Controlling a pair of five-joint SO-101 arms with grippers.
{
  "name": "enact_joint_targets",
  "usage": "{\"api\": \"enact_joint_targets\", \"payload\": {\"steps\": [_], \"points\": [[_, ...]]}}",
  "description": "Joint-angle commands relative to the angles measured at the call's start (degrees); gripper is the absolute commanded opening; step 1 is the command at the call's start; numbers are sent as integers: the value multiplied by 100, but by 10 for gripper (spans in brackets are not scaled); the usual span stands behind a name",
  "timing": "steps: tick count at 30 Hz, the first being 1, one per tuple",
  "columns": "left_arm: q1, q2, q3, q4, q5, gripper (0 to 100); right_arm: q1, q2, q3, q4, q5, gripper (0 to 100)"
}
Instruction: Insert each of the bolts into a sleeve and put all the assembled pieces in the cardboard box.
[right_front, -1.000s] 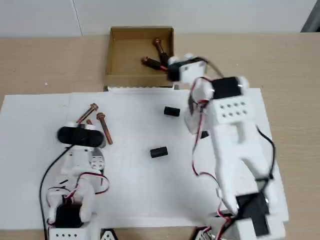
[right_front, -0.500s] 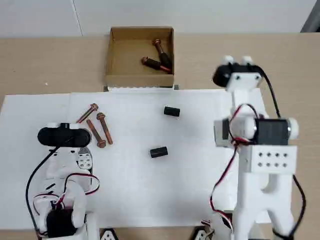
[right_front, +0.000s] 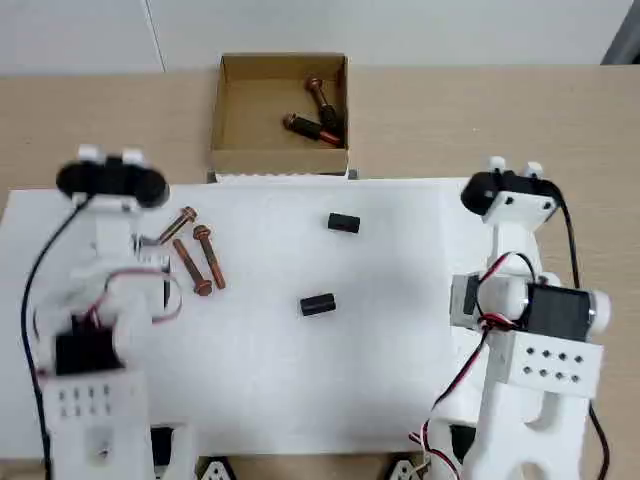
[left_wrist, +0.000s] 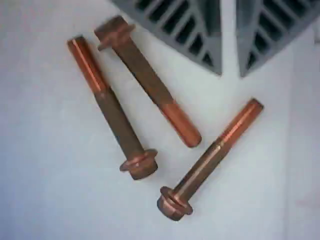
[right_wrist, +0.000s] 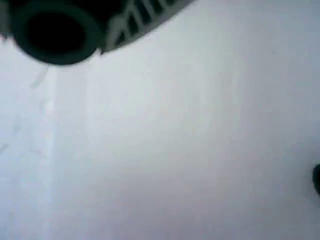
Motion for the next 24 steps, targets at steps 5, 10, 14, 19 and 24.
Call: {"api": "enact_joint_targets", "payload": {"steps": [5, 10, 14, 19, 24], "points": [[-26, 2523, -1991, 273, -290, 6, 295, -488, 440, -338, -62, 3], [-26, 3982, -2949, 738, -914, 6, 259, -769, 747, -532, -62, 3], [-9, 5011, -3749, 1108, -1187, 6, 259, -910, 958, -716, -62, 3], [-26, 6251, -4848, 1785, -1864, 6, 259, -901, 993, -743, -62, 3], [-26, 7385, -6114, 2356, -2330, 6, 259, -901, 1160, -989, -62, 3]]}}
